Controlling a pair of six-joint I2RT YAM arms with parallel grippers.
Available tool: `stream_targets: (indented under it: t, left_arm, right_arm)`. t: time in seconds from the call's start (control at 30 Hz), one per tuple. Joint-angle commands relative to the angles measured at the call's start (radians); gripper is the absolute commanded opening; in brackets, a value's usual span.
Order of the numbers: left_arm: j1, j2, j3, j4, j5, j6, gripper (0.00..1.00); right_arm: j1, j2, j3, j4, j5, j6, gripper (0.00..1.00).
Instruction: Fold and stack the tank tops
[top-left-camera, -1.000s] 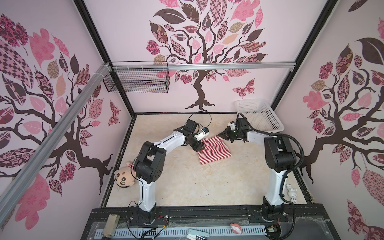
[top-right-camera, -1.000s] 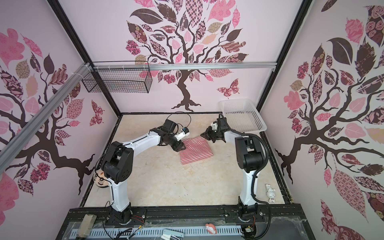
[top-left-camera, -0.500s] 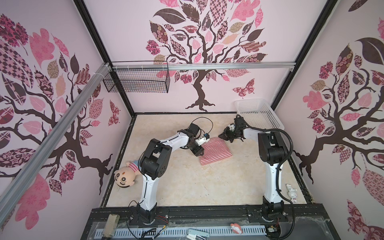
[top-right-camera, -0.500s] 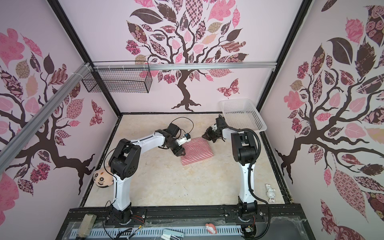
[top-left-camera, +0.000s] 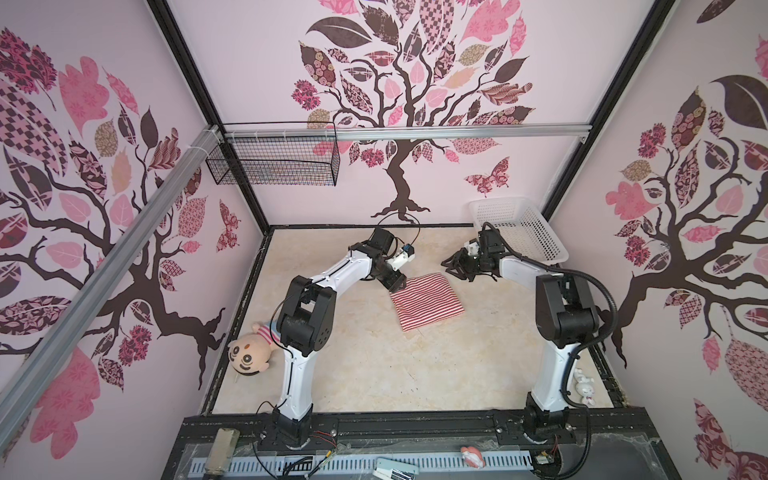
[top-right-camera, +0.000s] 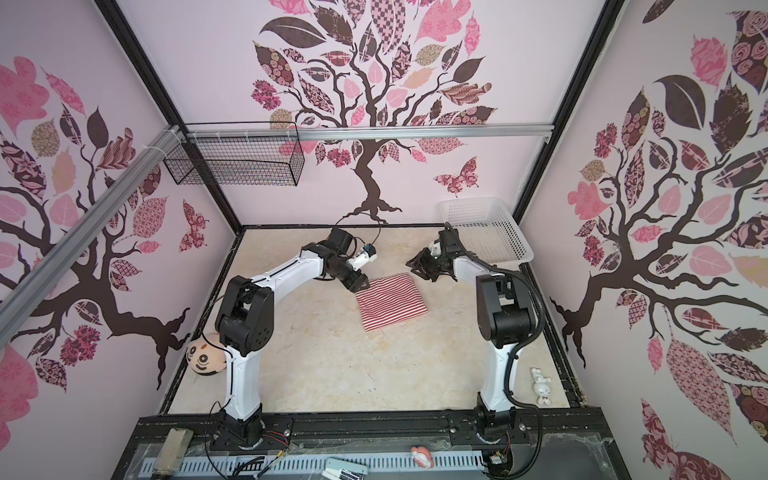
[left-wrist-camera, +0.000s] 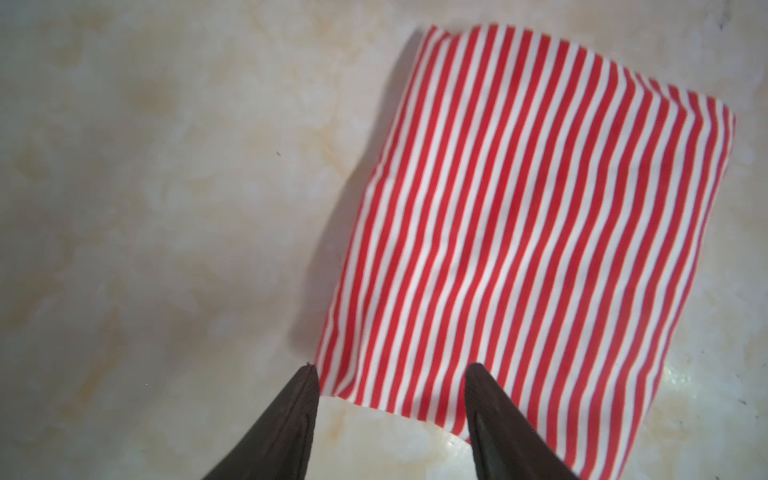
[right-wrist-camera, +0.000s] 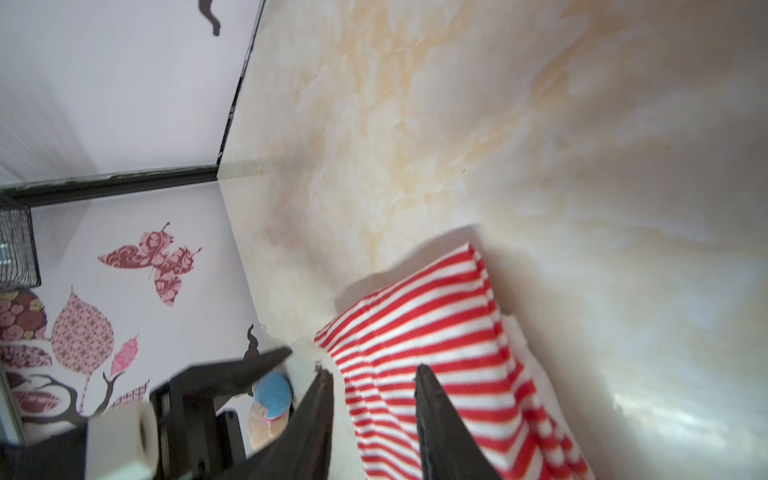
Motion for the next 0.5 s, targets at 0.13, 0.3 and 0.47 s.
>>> stream_targets:
  t: [0.13,0.3,0.47]
  left_arm:
    - [0.027,0.157,0.145,-0.078,0.015,-0.008,0.59]
    - [0.027,0.196,0.171,-0.098,0.011,-0.002,0.59]
    - [0.027,0.216,0.177,-0.087,-0.031,-0.009,0.59]
  right_arm:
    - [0.046,-0.175,-0.210,0.006,-0.002,-0.021,0.37]
    - [0.046,-0.232,-0.327,0.009,0.000,-0.055,0.36]
    - [0.046,-0.237,-0.393,-0.002,0.012,-0.081,0.36]
